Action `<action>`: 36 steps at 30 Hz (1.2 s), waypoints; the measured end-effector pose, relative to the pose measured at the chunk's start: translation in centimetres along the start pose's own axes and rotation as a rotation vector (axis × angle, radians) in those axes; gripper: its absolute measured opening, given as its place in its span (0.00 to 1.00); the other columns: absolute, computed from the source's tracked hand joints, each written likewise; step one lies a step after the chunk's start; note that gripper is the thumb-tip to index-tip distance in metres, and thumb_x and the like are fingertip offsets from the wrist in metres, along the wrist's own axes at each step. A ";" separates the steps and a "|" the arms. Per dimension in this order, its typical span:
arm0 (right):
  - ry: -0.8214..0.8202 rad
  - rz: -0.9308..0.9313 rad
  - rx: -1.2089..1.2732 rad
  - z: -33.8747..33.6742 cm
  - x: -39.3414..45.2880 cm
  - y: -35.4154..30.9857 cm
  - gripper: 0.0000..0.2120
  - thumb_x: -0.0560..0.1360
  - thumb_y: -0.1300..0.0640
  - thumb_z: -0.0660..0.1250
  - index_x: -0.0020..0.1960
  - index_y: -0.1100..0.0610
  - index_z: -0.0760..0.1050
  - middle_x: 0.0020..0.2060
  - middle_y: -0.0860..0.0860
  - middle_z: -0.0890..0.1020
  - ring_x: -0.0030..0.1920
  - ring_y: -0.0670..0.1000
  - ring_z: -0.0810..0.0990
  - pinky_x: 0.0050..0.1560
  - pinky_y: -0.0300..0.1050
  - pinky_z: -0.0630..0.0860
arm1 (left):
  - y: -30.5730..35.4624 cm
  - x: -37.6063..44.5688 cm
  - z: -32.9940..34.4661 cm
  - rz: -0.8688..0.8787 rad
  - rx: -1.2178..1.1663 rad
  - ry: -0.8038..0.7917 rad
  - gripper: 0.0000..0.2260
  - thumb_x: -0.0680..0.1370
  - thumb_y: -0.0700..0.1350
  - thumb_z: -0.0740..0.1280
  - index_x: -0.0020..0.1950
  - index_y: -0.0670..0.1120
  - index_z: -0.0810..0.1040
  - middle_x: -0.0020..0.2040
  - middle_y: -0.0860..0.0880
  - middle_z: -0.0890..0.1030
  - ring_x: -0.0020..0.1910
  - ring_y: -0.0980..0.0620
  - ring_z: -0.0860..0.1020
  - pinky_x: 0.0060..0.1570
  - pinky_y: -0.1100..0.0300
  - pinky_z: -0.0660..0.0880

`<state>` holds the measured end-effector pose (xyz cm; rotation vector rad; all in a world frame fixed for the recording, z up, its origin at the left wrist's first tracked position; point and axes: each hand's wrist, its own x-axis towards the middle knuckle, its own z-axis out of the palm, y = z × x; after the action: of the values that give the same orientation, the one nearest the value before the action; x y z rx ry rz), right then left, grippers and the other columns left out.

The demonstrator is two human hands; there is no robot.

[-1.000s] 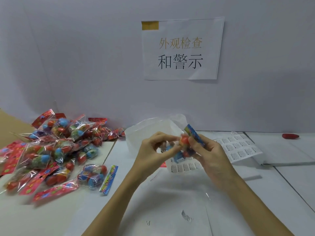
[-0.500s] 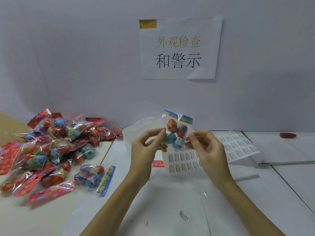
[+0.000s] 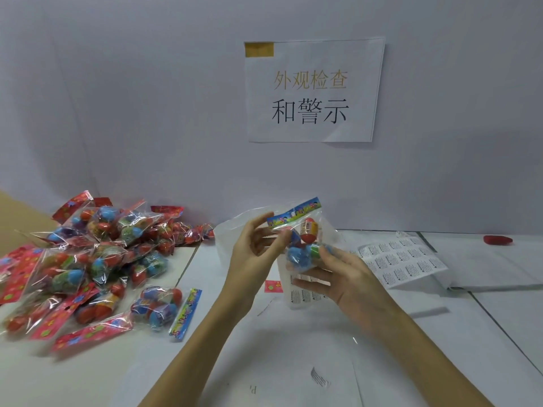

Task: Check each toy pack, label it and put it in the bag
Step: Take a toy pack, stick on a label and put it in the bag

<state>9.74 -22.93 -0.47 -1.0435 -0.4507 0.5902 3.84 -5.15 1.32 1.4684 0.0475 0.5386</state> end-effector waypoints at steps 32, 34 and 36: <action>-0.053 0.151 0.267 -3.6 -0.6 -1.1 0.27 0.74 0.43 0.76 0.65 0.61 0.81 0.44 0.55 0.82 0.37 0.51 0.78 0.33 0.41 0.75 | -1.2 0.4 -3.5 0.170 1.421 0.420 0.11 0.83 0.50 0.65 0.61 0.44 0.77 0.56 0.43 0.79 0.53 0.43 0.75 0.54 0.45 0.73; -0.080 0.199 0.172 -3.1 -0.2 0.1 0.30 0.75 0.42 0.74 0.67 0.63 0.80 0.46 0.57 0.82 0.40 0.52 0.79 0.38 0.42 0.77 | -1.0 0.7 -4.8 -0.182 1.659 0.404 0.18 0.84 0.57 0.60 0.69 0.48 0.69 0.66 0.43 0.72 0.65 0.40 0.70 0.64 0.36 0.69; -0.094 0.223 0.090 -2.9 0.1 0.9 0.32 0.75 0.40 0.74 0.67 0.64 0.79 0.47 0.57 0.82 0.42 0.52 0.79 0.41 0.43 0.75 | -1.5 1.0 -6.2 -0.376 1.670 0.363 0.21 0.84 0.58 0.58 0.73 0.49 0.64 0.70 0.42 0.67 0.70 0.39 0.66 0.66 0.33 0.66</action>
<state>11.35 -24.43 -2.53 -0.9897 -0.3887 0.8535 3.02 0.99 -0.55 2.8198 1.2935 0.4016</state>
